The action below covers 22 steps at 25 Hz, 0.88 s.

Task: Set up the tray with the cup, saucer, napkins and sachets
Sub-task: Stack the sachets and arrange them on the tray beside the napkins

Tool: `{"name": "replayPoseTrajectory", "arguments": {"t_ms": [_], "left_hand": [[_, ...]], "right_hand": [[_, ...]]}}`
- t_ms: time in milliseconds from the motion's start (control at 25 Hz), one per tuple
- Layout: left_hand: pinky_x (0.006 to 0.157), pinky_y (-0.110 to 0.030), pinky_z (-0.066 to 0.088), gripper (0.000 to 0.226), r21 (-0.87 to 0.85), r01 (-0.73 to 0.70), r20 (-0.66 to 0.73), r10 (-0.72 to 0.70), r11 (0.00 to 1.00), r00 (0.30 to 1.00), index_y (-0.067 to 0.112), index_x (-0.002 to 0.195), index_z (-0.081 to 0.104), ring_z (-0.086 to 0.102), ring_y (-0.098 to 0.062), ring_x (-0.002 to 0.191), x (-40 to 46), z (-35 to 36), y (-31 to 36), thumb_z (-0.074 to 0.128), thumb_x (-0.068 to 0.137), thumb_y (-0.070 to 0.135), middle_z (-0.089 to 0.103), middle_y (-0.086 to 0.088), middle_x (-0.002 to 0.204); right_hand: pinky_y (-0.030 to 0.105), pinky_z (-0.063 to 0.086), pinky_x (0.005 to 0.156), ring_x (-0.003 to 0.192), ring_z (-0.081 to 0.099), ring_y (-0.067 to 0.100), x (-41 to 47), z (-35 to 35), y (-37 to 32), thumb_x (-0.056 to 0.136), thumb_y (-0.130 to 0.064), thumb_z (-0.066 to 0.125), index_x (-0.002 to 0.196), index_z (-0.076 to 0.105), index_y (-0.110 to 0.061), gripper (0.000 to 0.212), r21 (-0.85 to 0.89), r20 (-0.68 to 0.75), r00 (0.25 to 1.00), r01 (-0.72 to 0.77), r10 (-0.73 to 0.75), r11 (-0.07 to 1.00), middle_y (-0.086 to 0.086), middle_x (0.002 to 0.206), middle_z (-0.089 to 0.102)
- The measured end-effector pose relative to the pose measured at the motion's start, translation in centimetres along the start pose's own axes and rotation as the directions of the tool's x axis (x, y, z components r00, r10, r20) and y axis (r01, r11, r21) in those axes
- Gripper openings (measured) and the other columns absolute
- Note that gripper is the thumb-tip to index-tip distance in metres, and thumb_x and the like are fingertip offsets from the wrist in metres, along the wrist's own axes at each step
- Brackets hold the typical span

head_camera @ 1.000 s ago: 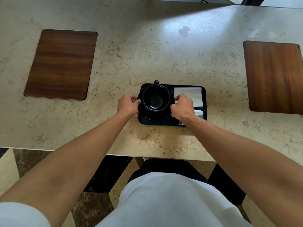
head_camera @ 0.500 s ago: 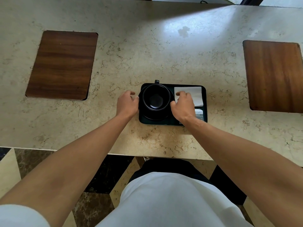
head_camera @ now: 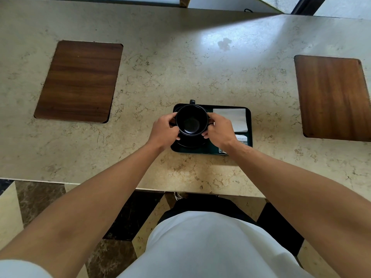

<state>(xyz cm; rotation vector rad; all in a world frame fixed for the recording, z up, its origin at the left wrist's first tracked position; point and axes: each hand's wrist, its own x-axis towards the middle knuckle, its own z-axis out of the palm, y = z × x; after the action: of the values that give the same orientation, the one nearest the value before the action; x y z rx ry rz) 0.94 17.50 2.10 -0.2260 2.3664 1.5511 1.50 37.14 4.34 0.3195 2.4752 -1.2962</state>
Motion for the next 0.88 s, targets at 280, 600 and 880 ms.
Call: {"name": "replayPoseTrajectory", "arguments": {"t_ms": [280, 600, 880], "left_hand": [[0.062, -0.025, 0.061, 0.053, -0.066, 0.023, -0.002, -0.024, 0.998, 1.0, 0.019, 0.136, 0.061, 0.073, -0.006, 0.082, -0.4, 0.2, 0.0, 0.061, 0.088, -0.004, 0.07, 0.007, 0.099], [0.062, -0.027, 0.062, 0.048, 0.007, 0.037, -0.027, -0.037, 0.999, 0.999, 0.015, 0.133, 0.061, 0.073, -0.014, 0.078, -0.1, 0.3, -0.2, 0.06, 0.089, -0.002, 0.068, 0.001, 0.105], [0.088, -0.024, 0.047, 0.045, 0.399, 0.196, -0.173, -0.136, 0.896, 0.976, 0.01, 0.139, 0.057, 0.058, -0.019, 0.112, 0.7, 0.3, -1.4, 0.057, 0.094, 0.007, 0.05, -0.009, 0.138]], "right_hand": [[0.044, 0.062, 0.081, 0.083, 0.072, 0.023, 0.1, 0.3, -0.2, 0.094, 0.008, 0.047, 0.134, 0.059, -0.013, 0.047, 0.019, -0.014, 0.999, -0.038, 0.039, 0.999, -0.005, 0.093, 0.067], [0.043, 0.06, 0.088, 0.095, 0.07, 0.025, 0.2, 0.2, -0.3, 0.096, 0.005, 0.048, 0.133, 0.06, -0.014, 0.044, 0.004, -0.025, 0.999, -0.043, 0.043, 0.999, 0.004, 0.107, 0.069], [0.033, 0.044, 0.104, 0.126, 0.054, 0.029, 0.3, -0.1, 0.3, 0.1, -0.006, 0.05, 0.145, 0.047, -0.005, 0.045, -0.263, -0.057, 0.992, -0.122, 0.11, 0.957, 0.014, 0.145, 0.043]]}}
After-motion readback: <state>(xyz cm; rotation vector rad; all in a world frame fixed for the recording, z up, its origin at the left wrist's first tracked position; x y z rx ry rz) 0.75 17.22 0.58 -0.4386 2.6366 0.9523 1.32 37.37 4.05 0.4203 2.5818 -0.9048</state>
